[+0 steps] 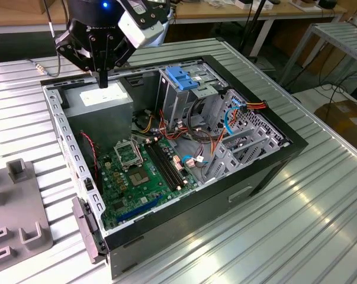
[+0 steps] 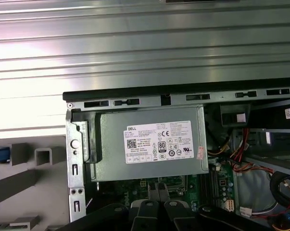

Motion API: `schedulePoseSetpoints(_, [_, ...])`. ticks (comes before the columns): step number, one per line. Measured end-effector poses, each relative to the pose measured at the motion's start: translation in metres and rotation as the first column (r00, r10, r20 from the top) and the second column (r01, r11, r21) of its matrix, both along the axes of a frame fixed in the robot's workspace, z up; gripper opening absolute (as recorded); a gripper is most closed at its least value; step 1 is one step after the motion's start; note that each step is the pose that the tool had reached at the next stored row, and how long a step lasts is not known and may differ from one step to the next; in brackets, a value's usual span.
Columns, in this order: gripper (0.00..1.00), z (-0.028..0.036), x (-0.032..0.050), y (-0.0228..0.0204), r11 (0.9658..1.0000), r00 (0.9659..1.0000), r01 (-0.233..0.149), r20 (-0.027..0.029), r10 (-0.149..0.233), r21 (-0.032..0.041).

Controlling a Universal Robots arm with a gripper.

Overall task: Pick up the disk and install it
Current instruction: 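Reach for the disk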

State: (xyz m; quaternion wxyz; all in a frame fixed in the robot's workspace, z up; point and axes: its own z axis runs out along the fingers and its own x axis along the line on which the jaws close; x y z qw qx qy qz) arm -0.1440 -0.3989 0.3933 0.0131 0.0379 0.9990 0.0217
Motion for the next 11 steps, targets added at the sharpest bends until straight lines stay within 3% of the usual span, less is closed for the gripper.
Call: schedulePoseSetpoints(11, [0.10, 0.0000, -0.0057, 0.0000, 1.0000, 1.0000, 0.000, -0.0001, 0.000, -0.0001])
